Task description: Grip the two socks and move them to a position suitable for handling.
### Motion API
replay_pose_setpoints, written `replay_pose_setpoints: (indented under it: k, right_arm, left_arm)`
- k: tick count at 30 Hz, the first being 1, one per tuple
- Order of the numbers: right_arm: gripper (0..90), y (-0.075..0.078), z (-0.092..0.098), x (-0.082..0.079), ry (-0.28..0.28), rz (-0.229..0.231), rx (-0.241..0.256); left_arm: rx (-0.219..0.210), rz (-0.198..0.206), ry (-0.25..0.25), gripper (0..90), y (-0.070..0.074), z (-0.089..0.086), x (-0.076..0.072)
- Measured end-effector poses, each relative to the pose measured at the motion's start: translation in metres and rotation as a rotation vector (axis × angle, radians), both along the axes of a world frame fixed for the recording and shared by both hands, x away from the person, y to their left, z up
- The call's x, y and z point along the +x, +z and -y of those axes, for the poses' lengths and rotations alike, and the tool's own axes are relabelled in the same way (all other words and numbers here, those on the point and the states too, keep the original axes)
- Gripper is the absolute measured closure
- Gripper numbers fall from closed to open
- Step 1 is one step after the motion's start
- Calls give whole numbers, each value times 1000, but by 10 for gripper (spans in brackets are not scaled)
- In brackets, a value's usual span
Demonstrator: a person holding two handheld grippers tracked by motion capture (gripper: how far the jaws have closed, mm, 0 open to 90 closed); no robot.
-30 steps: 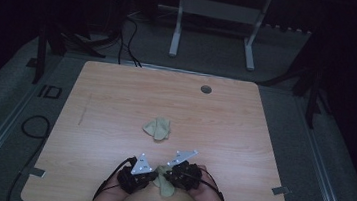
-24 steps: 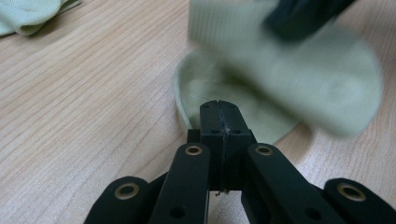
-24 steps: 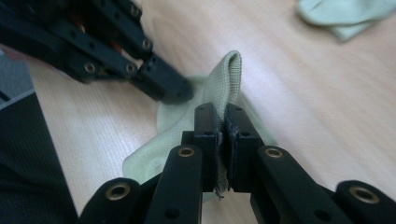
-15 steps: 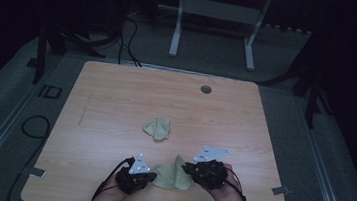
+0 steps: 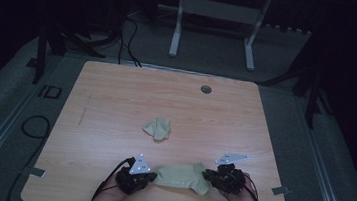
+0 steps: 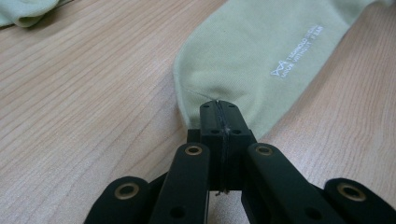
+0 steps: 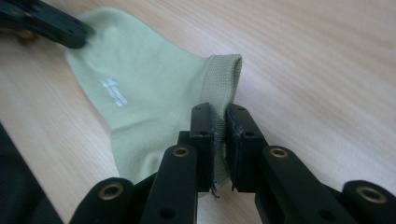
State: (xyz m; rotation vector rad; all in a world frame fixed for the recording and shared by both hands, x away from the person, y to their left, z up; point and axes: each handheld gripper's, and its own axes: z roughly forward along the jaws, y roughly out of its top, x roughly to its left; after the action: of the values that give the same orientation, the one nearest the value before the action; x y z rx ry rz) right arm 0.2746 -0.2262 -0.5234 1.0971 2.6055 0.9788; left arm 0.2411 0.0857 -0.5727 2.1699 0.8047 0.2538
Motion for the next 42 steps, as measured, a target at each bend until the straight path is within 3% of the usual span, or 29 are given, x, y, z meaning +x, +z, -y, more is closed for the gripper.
replay_pose_setpoints:
  k: [4, 7, 10, 13, 16, 19, 27, 30, 42]
  right_arm:
    - [755, -12, 3, 5, -12, -32, -17]
    - [684, -12, 3, 6, -31, -30, -14]
    - [723, -5, 0, 4, -26, -2, -3]
    - [827, -3, -10, -2, 2, 20, -11]
    - [840, -10, -20, -6, 37, 7, -26]
    - [846, -20, -24, -5, 51, -4, -78]
    - [859, -24, -15, 7, 30, 14, -115]
    - [859, -24, -11, 11, 20, 14, -111]
    - [856, -24, -3, 16, 14, 3, -102]
  left_arm:
    - [-5, -5, 2, 894, 0, 0, 0]
    - [-35, -7, 12, 887, -1, -1, 0]
    - [-61, 6, 8, 885, 3, 1, -1]
    - [-41, 1, 2, 887, 4, 5, -1]
    - [-35, -21, 5, 887, -1, 6, 1]
    - [-39, -23, 0, 887, -1, 6, 1]
    - [-49, -28, 3, 887, -2, 14, 7]
    - [-33, -22, -5, 887, 0, 20, 9]
    - [-45, -27, 3, 887, -1, 26, 11]
